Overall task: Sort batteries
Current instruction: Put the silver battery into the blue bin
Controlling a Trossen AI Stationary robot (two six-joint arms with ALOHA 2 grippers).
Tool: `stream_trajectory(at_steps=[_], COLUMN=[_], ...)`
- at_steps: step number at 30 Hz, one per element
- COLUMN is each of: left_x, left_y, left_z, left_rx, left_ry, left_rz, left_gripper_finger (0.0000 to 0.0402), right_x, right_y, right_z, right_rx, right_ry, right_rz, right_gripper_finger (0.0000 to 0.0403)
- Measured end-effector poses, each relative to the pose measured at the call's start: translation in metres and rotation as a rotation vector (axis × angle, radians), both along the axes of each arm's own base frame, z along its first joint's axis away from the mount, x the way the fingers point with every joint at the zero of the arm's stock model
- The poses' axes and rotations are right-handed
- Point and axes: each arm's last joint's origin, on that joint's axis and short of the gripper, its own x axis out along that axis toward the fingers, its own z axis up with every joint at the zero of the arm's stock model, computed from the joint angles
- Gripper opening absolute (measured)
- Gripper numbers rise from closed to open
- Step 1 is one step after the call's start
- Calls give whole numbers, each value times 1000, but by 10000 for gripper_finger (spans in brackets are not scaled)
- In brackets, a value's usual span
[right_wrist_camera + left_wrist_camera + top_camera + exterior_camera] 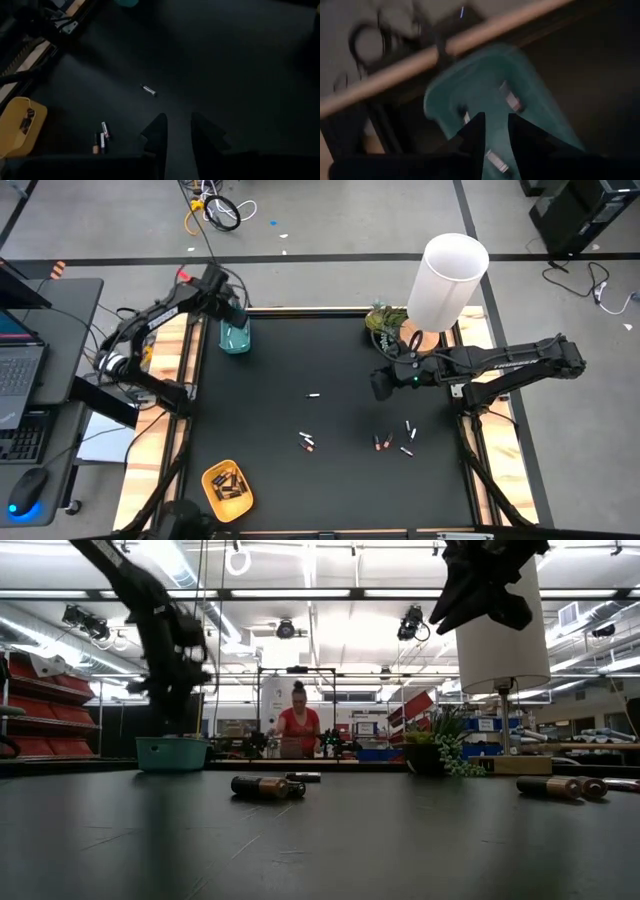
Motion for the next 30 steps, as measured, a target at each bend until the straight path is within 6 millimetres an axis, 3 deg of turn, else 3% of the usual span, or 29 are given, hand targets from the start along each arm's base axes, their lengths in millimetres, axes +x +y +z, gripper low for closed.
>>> stream_trajectory(at_steps=[5, 9, 14, 20, 26, 30], left_x=[20, 45, 80, 113, 134, 140], left_y=[-23, -52, -85, -124, -162, -185], left_z=[49, 71, 76, 81, 86, 86], left_rx=[158, 192, 116, 132, 147, 169], left_ry=[-80, -172, -306, -405, -498, -500], left_rz=[-133, -245, -338, -335, -331, -306], left_gripper_finger=[99, 99, 99, 99, 99, 99], right_x=[-3, -8, -23, -43, -65, -83], right_y=[0, 1, 23, 61, 97, 122], right_z=[0, -1, -10, -16, -41, -67], right_rx=[-12, 17, 143, 154, 64, -4], right_ry=[20, 57, 236, 373, 370, 242], right_rz=[13, 55, 276, 454, 521, 507], right_gripper_finger=[73, 73, 73, 83, 105, 118])
